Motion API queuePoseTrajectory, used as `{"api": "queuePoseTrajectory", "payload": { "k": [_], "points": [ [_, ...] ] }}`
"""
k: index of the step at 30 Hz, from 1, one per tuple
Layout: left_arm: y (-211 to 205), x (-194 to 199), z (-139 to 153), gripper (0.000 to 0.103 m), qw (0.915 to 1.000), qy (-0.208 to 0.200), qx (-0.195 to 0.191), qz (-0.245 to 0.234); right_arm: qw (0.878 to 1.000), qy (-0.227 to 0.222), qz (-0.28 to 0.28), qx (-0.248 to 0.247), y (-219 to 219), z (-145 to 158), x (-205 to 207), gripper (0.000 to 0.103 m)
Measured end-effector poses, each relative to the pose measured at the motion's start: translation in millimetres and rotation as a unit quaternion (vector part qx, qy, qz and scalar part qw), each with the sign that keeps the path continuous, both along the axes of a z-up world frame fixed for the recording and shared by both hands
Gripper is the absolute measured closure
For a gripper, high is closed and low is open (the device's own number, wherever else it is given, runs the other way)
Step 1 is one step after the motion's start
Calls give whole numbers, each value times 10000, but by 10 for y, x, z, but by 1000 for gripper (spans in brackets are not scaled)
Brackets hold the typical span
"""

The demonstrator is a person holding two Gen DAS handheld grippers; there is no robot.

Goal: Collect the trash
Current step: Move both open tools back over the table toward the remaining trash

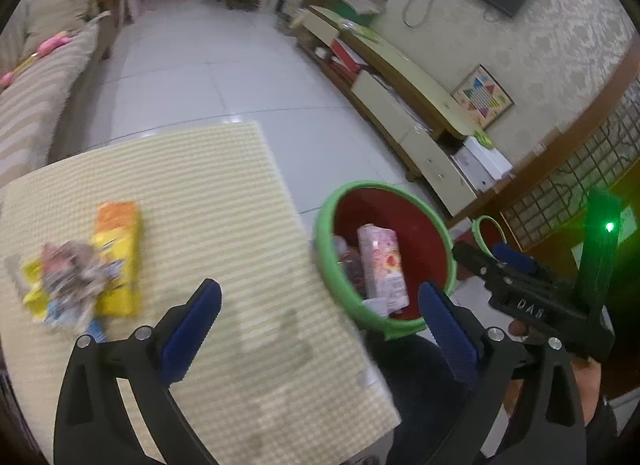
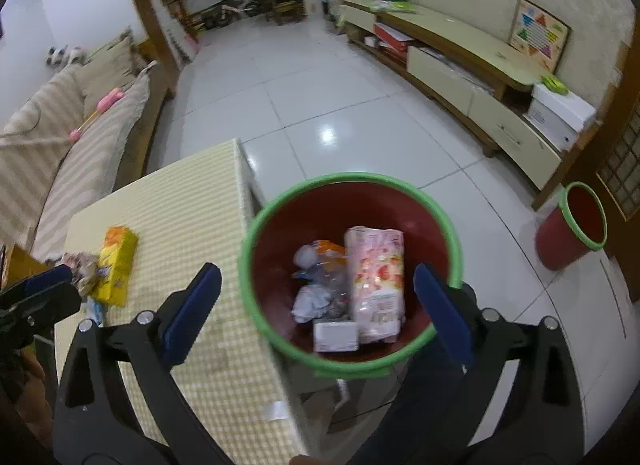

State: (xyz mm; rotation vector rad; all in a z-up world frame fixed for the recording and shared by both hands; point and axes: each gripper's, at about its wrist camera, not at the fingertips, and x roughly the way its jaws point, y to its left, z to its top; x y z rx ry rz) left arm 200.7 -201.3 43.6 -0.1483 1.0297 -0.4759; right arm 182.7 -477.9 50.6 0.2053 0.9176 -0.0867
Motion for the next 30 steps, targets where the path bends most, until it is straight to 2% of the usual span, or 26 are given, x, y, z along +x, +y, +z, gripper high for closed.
{"api": "queuePoseTrajectory", "payload": {
  "k": [9, 20, 30],
  "points": [
    [943, -354, -27, 8, 9972, -16, 19, 749, 9966, -158, 801, -87, 859, 96, -60, 5],
    [2049, -618, -33, 8, 9847, -43, 5, 1742, 9859, -104, 1666, -99, 1844, 66, -34, 5],
    [2550, -582, -92, 8, 9782, 2, -11, 2076, 9775, 18, 2103, -182, 2405, -13, 53, 5]
  ]
}}
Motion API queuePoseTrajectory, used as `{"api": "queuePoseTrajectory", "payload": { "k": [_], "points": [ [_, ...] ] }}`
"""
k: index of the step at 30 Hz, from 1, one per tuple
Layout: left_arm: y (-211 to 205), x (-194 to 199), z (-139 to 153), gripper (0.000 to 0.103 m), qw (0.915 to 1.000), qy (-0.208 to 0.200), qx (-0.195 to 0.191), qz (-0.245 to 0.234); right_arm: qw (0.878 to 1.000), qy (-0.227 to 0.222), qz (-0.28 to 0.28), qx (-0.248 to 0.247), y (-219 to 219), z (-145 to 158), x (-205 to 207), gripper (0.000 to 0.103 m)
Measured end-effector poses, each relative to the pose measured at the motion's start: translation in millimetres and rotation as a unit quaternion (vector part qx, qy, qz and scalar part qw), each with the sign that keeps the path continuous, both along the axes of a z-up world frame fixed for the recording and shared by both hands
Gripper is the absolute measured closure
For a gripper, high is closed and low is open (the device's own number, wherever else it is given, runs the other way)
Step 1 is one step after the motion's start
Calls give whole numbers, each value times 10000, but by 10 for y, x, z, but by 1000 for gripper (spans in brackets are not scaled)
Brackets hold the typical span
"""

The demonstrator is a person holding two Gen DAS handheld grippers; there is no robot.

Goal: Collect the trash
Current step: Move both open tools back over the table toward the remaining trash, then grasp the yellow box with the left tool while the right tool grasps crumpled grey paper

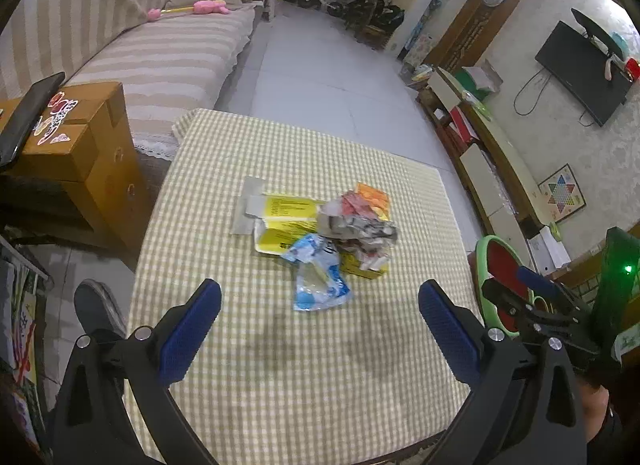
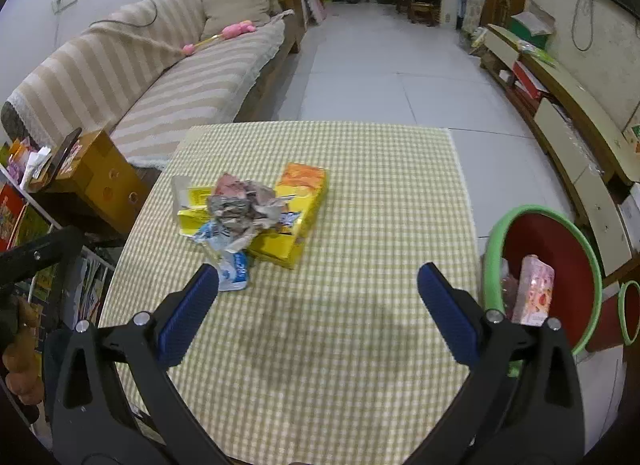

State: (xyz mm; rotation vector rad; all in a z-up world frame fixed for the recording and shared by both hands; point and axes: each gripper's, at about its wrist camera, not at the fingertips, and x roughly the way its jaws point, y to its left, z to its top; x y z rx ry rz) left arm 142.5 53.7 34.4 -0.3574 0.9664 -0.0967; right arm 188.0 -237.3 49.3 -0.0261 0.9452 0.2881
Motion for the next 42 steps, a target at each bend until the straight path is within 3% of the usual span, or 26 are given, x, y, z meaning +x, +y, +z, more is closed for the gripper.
{"api": "queuePoseTrajectory", "payload": {
  "k": [14, 28, 30, 35, 38, 42],
  "points": [
    [367, 350, -346, 8, 9993, 291, -100, 198, 9985, 334, 393, -183, 629, -345, 475, 5],
    [689, 730, -665, 8, 9980, 535, -207, 284, 9937, 484, 681, -744, 1123, -777, 942, 6],
    [688, 809, -708, 8, 9979, 572, -222, 220, 9927, 569, 729, -774, 1123, -834, 959, 22],
    [613, 991, -818, 8, 9977, 632, -263, 6, 9935, 544, 748, -662, 1037, -794, 975, 41],
    [549, 1094, -888, 8, 9972, 688, -267, -113, 9941, 580, 739, -546, 973, -739, 991, 50],
    [442, 1235, -992, 8, 9964, 769, -155, -311, 9953, 541, 666, -446, 856, -648, 985, 54]
  ]
}}
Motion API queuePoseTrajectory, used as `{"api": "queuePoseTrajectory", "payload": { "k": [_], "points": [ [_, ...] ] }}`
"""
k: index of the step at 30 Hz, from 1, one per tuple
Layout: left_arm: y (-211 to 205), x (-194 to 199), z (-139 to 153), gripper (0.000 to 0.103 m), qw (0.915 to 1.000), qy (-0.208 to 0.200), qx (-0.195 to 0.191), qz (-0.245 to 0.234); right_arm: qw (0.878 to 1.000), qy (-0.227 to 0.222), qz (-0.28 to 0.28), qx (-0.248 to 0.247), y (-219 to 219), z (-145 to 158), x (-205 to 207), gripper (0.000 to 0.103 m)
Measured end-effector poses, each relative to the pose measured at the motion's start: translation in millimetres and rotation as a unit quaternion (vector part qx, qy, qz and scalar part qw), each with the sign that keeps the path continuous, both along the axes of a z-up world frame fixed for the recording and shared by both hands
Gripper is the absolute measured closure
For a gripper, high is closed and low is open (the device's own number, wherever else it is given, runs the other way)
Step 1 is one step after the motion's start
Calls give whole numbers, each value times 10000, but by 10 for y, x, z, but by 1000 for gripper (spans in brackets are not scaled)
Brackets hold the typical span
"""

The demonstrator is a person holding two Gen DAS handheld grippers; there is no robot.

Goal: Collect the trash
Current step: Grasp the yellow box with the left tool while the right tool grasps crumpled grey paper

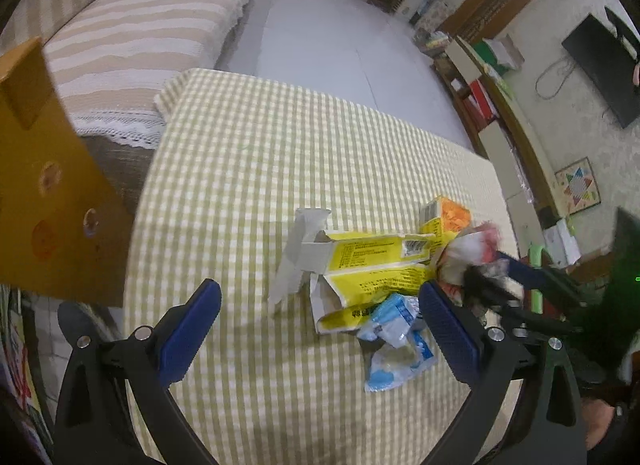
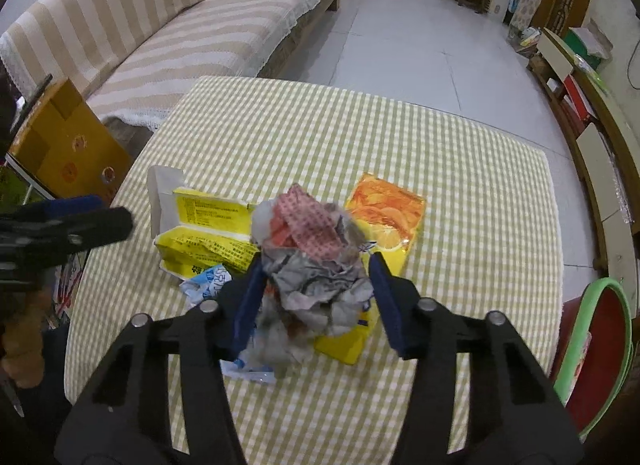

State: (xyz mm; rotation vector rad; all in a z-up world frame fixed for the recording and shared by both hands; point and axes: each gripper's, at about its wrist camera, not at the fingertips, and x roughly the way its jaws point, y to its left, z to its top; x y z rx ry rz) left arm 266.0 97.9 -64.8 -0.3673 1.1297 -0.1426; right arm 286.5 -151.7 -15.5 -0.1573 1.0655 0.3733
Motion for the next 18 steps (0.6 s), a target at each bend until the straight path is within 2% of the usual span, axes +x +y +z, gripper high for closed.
{"api": "queuePoseTrajectory", "payload": {
  "k": [7, 15, 18],
  "points": [
    [-22, 302, -201, 8, 9989, 126, -148, -417, 9998, -104, -129, 105, -189, 146, -55, 54],
    [-133, 526, -356, 10, 9895, 111, -792, -1201, 9994, -121, -324, 84, -376, 166, -58, 54],
    [-238, 547, -426, 23, 9866, 212, -824, -1394, 9992, -101, -368, 71, -409, 152, -54, 54]
  ]
}}
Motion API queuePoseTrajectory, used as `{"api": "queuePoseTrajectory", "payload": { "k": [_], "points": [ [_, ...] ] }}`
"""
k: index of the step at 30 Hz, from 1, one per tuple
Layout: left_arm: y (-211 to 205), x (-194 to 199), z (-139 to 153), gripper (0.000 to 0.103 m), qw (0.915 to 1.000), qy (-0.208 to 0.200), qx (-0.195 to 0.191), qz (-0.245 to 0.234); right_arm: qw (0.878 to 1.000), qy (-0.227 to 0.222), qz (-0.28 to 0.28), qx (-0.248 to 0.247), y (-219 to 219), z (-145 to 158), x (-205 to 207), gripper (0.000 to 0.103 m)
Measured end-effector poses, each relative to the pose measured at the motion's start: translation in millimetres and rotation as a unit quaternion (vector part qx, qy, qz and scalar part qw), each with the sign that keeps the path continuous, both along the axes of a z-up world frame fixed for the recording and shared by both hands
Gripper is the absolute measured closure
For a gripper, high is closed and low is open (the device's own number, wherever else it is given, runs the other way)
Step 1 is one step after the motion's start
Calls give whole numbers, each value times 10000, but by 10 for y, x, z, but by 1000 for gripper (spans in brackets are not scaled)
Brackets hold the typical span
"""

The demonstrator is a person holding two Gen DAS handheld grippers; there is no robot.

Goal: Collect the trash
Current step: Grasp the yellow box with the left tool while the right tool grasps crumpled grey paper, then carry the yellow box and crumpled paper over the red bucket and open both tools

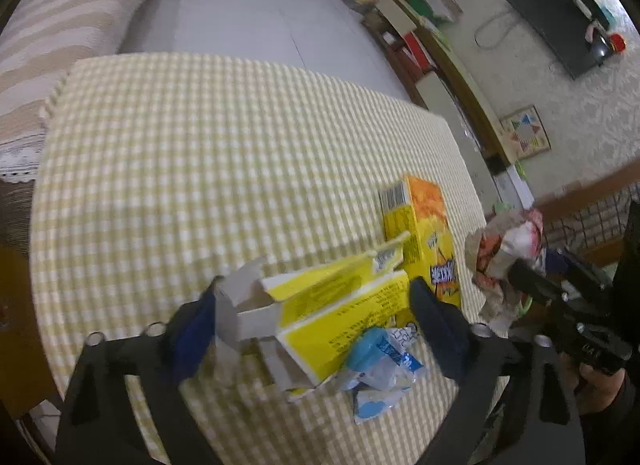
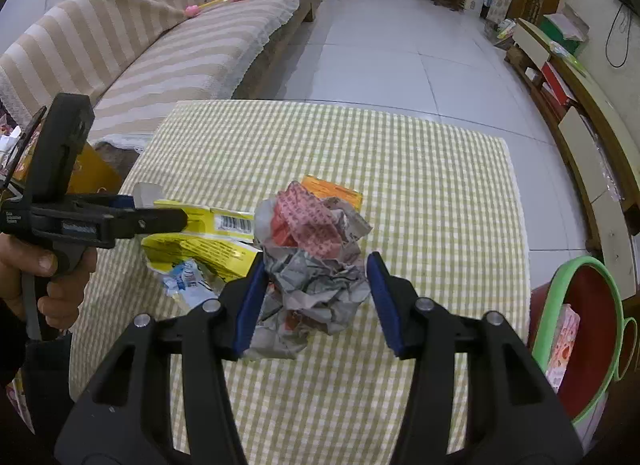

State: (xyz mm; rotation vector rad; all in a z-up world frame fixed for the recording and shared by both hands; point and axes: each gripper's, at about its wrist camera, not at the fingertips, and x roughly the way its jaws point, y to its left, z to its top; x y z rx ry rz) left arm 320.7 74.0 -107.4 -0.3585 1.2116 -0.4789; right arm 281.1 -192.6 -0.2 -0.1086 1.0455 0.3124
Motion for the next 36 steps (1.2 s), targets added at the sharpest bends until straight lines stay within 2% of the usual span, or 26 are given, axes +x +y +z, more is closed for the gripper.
{"api": "queuePoseTrajectory", "payload": {
  "k": [1, 2, 4, 8, 11, 20, 29, 36],
  "points": [
    [-37, -8, -17, 32, 10000, 1, 58, -51, 10000, 9, -10, 5, -10, -4, 1, 54],
    [-61, -13, -34, 48, 9999, 12, 111, -60, 10000, 10, -19, 3, -16, 0, 1, 54],
    [-79, -30, -92, 67, 9999, 150, 55, -20, 10000, 3, -31, 0, -25, 5, -13, 54],
    [-79, -158, -81, 81, 9999, 153, -33, 17, 10000, 9, -30, 18, -51, 22, -74, 54],
    [-98, -278, 15, 89, 10000, -10, -82, 0, 10000, 11, -37, 41, -74, 52, -125, 54],
    [-209, -620, 583, 92, 9972, -626, 393, 145, 9996, -186, -90, 168, -193, 298, -363, 54],
    [-248, -943, 1166, 92, 9877, -1114, 991, 461, 9979, -467, -216, 400, -411, 618, -656, 54],
    [-389, -1177, 1511, 92, 9838, -1296, 1060, 644, 9952, -654, -327, 648, -613, 820, -832, 54]
  ]
}}
